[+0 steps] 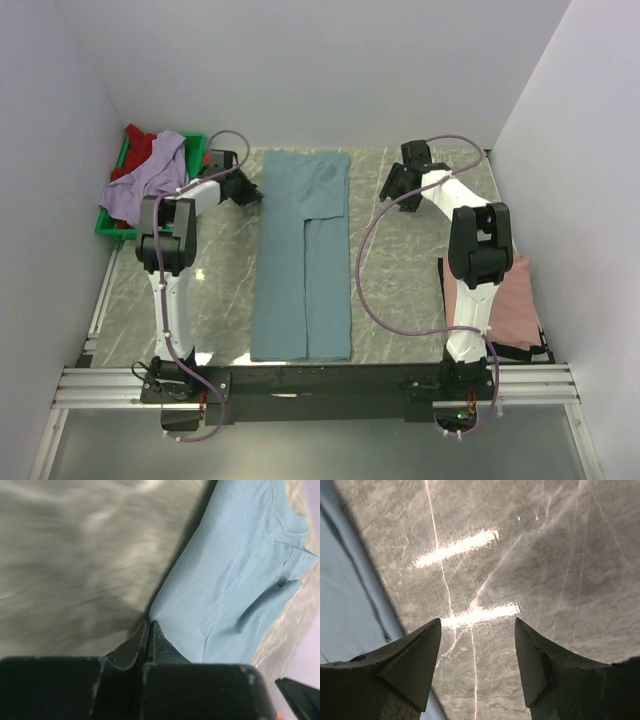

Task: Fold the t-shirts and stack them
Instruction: Fold the tshirt

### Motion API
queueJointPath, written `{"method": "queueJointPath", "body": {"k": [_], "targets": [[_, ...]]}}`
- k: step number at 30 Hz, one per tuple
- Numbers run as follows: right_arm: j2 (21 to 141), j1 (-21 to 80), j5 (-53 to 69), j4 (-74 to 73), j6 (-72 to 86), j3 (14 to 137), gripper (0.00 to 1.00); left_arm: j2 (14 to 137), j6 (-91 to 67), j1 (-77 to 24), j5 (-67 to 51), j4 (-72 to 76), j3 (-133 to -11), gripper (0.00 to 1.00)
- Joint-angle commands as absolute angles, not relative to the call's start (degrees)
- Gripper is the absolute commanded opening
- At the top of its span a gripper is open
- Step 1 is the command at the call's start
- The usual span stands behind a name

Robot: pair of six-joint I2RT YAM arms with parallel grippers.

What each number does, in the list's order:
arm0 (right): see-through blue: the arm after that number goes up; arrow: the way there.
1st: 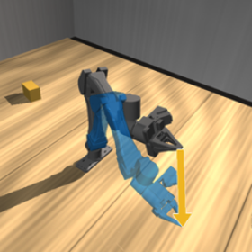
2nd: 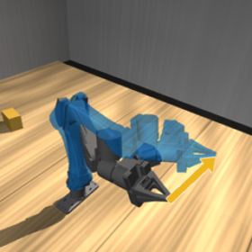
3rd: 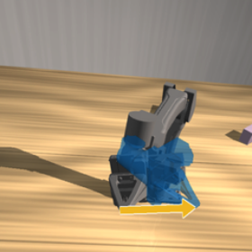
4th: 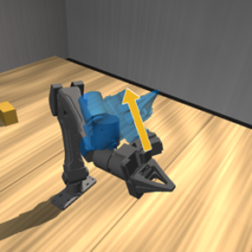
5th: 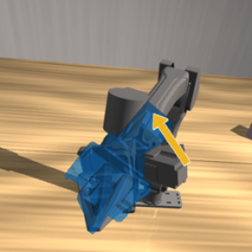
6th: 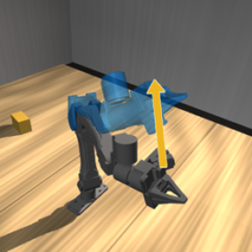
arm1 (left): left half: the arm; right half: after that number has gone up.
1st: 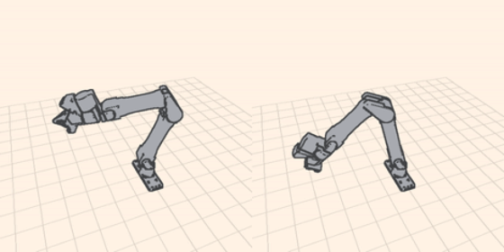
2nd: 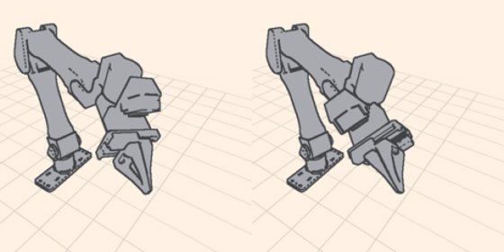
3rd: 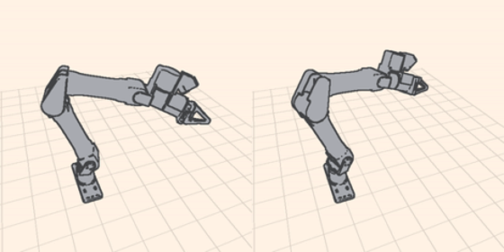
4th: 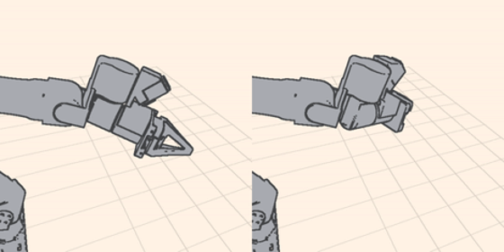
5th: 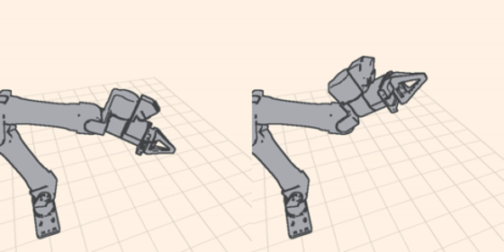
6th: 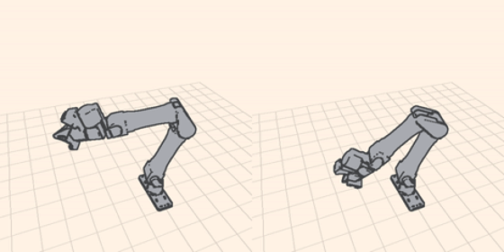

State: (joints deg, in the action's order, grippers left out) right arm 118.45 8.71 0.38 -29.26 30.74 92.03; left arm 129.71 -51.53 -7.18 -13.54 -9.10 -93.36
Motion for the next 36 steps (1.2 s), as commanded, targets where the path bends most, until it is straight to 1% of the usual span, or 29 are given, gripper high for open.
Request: {"method": "queueJointPath", "body": {"k": [1, 2, 3, 4, 5, 8, 11, 12, 13, 15, 16, 17, 18, 19, 20, 21, 22, 23, 25, 26, 27, 28, 31, 32, 33, 36], "targets": [[117.1, 9.7, 1.2, -29.6, 28.8, 93.8, 0.67, 123.9, -52.9, -5.9, -8.4, -6.2, -90.4, 0.01], [116.6, 10.1, 1.2, -29.6, 28.8, 93.4, 0.67, 123.8, -52.5, -5.5, -9.9, -5.5, -90.3, 0.01], [116.0, 10.4, 1.4, -29.5, 28.9, 92.8, 0.67, 123.8, -51.9, -5.5, -10.6, -5.6, -90.6, 0.05], [114.1, 10.5, 1.4, -29.3, 29.0, 90.8, 0.67, 124.0, -50.0, -5.4, -11.2, -6.1, -91.3, 0.15], [112.8, 10.8, 1.4, -28.8, 29.3, 89.5, 0.67, 123.9, -48.9, -5.4, -12.2, -6.6, -92.2, 0.34], [106.8, 11.9, 3.0, -27.2, 30.4, 83.2, 0.67, 120.2, -46.0, -5.4, -11.3, -9.7, -92.2, 0.55], [99.2, 14.1, 4.4, -25.3, 32.1, 75.5, 0.67, 112.9, -45.2, -5.4, -6.9, -14.0, -89.5, 0.6], [97.2, 15.6, 4.6, -24.6, 33.0, 73.3, 0.67, 110.8, -45.1, -5.4, -3.2, -16.0, -87.4, 0.6], [93.0, 16.3, 4.9, -24.3, 33.4, 68.7, 0.67, 106.6, -45.3, -5.4, -1.2, -20.0, -86.1, 0.6], [88.4, 18.1, 7.5, -22.8, 34.9, 63.2, 0.66, 101.4, -45.5, -5.4, 1.8, -22.5, -79.8, 0.57], [83.5, 19.9, 8.6, -22.0, 35.6, 57.2, 0.66, 96.0, -46.3, -5.4, 4.1, -23.7, -77.4, 0.52], [80.9, 21.2, 11.0, -21.4, 36.4, 54.2, 0.62, 93.4, -46.7, -5.4, 4.9, -26.1, -74.9, 0.49], [78.4, 22.4, 12.3, -20.1, 38.2, 51.4, 0.6, 90.6, -46.9, -5.4, 5.1, -26.6, -69.5, 0.47], [74.0, 23.6, 13.4, -19.2, 39.2, 46.1, 0.59, 84.9, -47.1, -5.5, 4.9, -27.1, -66.6, 0.43], [71.8, 26.6, 15.0, -18.7, 40.0, 43.9, 0.59, 81.9, -47.1, -5.6, 4.3, -27.9, -61.2, 0.4], [68.1, 28.0, 15.6, -18.3, 41.6, 39.9, 0.58, 78.9, -47.0, -5.8, 3.9, -28.4, -58.5, 0.37], [66.4, 29.2, 16.6, -17.8, 42.5, 38.1, 0.55, 73.3, -46.2, -6.1, 3.0, -28.4, -55.8, 0.34], [64.6, 31.2, 18.1, -17.0, 43.5, 36.1, 0.51, 70.5, -45.5, -6.5, 1.2, -28.6, -53.5, 0.32], [60.7, 33.2, 21.8, -13.8, 47.4, 31.8, 0.49, 63.8, -44.8, -6.9, -0.4, -30.6, -48.3, 0.3], [59.8, 36.3, 22.3, -12.8, 48.8, 30.8, 0.47, 61.7, -45.0, -8.2, -2.1, -31.1, -46.6, 0.28], [58.8, 37.8, 22.2, -11.5, 51.0, 30.1, 0.47, 58.5, -46.0, -9.1, -4.0, -32.6, -43.9, 0.24], [58.7, 39.0, 21.8, -11.3, 52.0, 30.0, 0.46, 57.2, -46.5, -10.3, -5.3, -33.3, -42.6, 0.24], [58.5, 45.2, 20.0, -10.1, 55.0, 29.2, 0.45, 53.2, -52.5, -20.2, -3.7, -36.1, -39.9, 0.2], [58.4, 46.3, 19.7, -9.8, 55.8, 28.7, 0.45, 52.4, -54.3, -24.3, -4.0, -36.5, -38.4, 0.16], [58.0, 47.9, 19.2, -9.2, 57.0, 27.6, 0.45, 51.7, -58.1, -26.1, -4.3, -36.8, -37.4, 0.14], [57.3, 49.3, 18.5, -7.1, 59.1, 24.6, 0.45, 48.6, -63.2, -31.9, -3.4, -37.6, -32.3, 0.13]]}}
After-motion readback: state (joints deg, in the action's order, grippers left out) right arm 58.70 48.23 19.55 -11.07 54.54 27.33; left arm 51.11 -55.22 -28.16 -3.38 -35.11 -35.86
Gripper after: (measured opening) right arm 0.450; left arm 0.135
